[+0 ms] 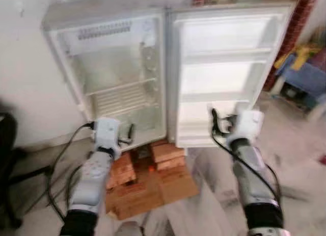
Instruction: Restocking fridge
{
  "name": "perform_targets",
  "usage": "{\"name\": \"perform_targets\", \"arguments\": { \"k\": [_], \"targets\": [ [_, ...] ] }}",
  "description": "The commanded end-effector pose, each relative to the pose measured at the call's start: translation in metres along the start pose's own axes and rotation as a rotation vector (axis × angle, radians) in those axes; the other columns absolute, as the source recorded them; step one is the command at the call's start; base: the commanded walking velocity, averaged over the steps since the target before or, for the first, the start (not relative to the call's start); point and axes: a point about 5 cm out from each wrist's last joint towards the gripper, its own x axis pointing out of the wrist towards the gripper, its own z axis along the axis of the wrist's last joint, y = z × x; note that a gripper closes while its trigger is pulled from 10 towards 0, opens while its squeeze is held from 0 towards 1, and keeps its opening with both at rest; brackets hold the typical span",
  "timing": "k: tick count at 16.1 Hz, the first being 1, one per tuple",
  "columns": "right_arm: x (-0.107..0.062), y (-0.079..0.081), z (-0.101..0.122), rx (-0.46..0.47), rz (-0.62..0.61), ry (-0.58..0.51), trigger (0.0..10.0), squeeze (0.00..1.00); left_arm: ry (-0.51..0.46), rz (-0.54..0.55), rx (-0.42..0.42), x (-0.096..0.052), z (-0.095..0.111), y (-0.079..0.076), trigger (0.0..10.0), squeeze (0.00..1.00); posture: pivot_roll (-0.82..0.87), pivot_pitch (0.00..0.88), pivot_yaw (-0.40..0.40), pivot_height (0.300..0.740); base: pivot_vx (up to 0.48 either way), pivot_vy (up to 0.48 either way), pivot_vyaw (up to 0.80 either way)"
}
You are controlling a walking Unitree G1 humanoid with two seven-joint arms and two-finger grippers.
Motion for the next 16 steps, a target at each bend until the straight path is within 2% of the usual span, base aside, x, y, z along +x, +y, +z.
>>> {"name": "perform_targets", "arguments": {
  "k": [1, 4, 7, 8, 10, 11, 12, 16],
  "targets": [
    [0.0053, 0.0096, 0.0096, 0.013, 0.015, -0.035, 10.0, 0.0, -0.053, 0.01, 0.039, 0.0049, 0.0141, 0.0052, 10.0, 0.0, 0.02, 0.021, 0.032, 0.74, 0.0, 0.0, -0.8],
    [0.0085, 0.013, 0.0112, 0.02, 0.02, -0.036, 10.0, 0.0, -0.078, -0.014, 0.048, 0.0065, 0.0188, -0.0018, 10.0, 0.0, 0.04, 0.012, 0.03, 0.74, 0.0, 0.0, -0.8],
    [0.0088, 0.0143, 0.0075, 0.022, 0.019, -0.027, 10.0, 0.0, -0.067, -0.032, 0.041, 0.0062, 0.0177, 0.0002, 10.0, 0.0, 0.04, 0.03, 0.038, 0.74, 0.0, 0.0, -0.8],
    [0.0072, 0.0131, 0.0057, 0.022, 0.016, -0.023, 10.0, 0.0, -0.075, -0.045, 0.065, 0.0058, 0.0181, 0.0003, 10.0, 0.0, 0.04, 0.032, 0.038, 0.74, 0.0, 0.0, -0.8],
    [0.0058, 0.011, 0.0054, 0.022, 0.006, -0.02, 10.0, 0.0, -0.054, -0.048, 0.042, 0.0062, 0.0175, 0.0008, 10.0, 0.0, 0.04, 0.04, 0.037, 0.74, 0.0, 0.0, -0.8],
    [0.0052, 0.0104, 0.0067, 0.02, 0.001, -0.024, 10.0, 0.0, -0.064, -0.042, 0.07, 0.0058, 0.019, 0.0028, 10.0, 0.0, 0.04, 0.041, 0.037, 0.74, 0.0, 0.0, -0.8],
    [0.005, 0.011, 0.0078, 0.018, 0.004, -0.029, 10.0, 0.0, -0.089, -0.055, 0.053, 0.0047, 0.0212, 0.0023, 10.0, 0.0, 0.04, 0.043, 0.034, 0.74, 0.0, 0.0, -0.8],
    [0.0062, 0.0126, 0.0069, 0.005, 0.029, -0.021, 10.0, 0.0, -0.089, -0.053, 0.067, 0.003, 0.0202, -0.0009, 10.0, 0.0, 0.06, 0.044, -0.004, 0.74, 0.0, 0.0, -0.75]
  ]
}}
